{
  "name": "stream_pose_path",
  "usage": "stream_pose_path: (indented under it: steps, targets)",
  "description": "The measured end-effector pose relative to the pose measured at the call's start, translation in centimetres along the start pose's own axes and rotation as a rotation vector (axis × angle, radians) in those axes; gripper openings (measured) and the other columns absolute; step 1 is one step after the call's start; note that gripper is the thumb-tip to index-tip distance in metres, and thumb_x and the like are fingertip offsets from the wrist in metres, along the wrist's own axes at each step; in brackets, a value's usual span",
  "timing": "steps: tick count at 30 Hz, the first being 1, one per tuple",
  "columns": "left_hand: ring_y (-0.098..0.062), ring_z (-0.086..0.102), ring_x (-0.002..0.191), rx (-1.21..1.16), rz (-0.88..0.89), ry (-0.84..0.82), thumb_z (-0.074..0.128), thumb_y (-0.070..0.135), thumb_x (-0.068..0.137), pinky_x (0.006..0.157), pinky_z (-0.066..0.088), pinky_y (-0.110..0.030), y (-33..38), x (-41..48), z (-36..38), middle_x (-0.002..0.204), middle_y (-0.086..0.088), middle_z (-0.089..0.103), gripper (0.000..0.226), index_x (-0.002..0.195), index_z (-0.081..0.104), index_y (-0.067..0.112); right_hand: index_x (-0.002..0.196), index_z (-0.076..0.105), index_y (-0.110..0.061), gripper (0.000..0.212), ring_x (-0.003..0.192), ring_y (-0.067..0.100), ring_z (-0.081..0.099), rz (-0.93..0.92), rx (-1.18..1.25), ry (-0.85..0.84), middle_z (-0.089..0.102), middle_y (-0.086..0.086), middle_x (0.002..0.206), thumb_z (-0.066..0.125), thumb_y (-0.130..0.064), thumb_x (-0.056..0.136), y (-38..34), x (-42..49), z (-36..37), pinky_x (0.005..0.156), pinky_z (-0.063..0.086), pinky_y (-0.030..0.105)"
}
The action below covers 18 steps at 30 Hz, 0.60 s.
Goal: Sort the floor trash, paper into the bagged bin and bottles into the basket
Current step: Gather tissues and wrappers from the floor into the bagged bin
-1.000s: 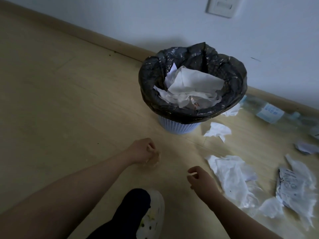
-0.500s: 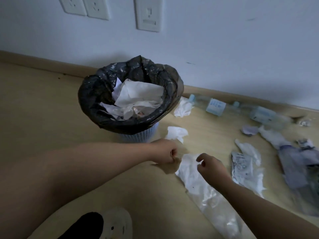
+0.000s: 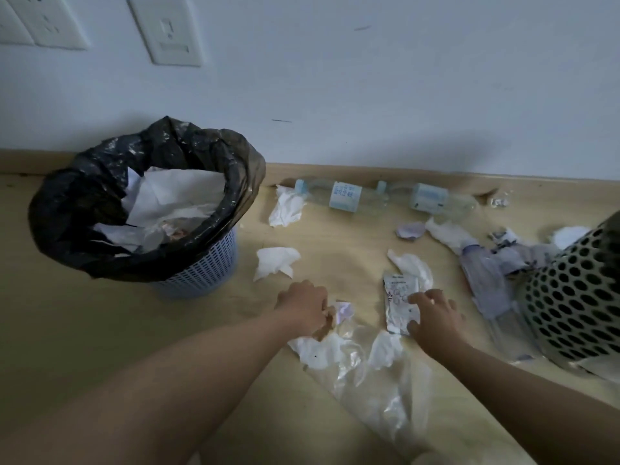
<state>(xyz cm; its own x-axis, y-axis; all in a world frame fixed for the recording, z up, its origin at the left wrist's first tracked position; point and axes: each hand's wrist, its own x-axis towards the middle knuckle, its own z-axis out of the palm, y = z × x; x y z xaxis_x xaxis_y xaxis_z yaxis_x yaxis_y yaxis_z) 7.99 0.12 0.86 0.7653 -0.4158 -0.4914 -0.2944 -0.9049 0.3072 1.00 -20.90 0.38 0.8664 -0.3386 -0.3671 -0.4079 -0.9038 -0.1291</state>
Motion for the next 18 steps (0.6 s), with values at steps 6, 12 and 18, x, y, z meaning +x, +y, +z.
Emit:
stream_pose_path:
  steps: [6, 12, 18]
  targets:
    - [-0.018, 0.046, 0.083, -0.157, -0.009, 0.103, 0.051, 0.015, 0.088, 0.072, 0.038, -0.028, -2.6, 0.7, -1.4, 0.097, -0.001, 0.046, 0.015, 0.077, 0.042, 0.02, 0.137, 0.047, -0.018, 0.051, 0.125, 0.032, 0.043, 0.182, 0.47, -0.376, 0.04, 0.014, 0.14, 0.057, -0.013, 0.087, 1.7, 0.7, 1.1, 0.1, 0.035, 0.033]
    - [-0.01, 0.042, 0.063, -0.208, 0.019, 0.087, 0.051, 0.013, 0.086, 0.051, 0.03, -0.021, -3.0, 0.7, -2.2, 0.073, 0.007, 0.046, 0.024, 0.069, 0.038, 0.024, 0.125, 0.057, -0.013, 0.039, 0.105, 0.025, 0.054, 0.172, 0.615, -0.232, 0.058, 0.01, 0.119, 0.056, -0.01, 0.086, -1.1, 1.0, 0.7, 0.086, 0.042, 0.029]
    - [-0.011, 0.043, 0.058, -0.423, -0.021, 0.105, 0.047, 0.012, 0.09, 0.05, 0.034, -0.023, -3.5, 0.5, -3.8, 0.072, 0.003, 0.049, 0.019, 0.075, 0.04, 0.022, 0.079, 0.059, -0.02, 0.016, 0.081, 0.021, 0.055, 0.14, 1.006, -0.01, 0.061, 0.004, 0.087, 0.059, -0.004, 0.083, -4.5, 2.7, -1.6, 0.073, 0.045, 0.031]
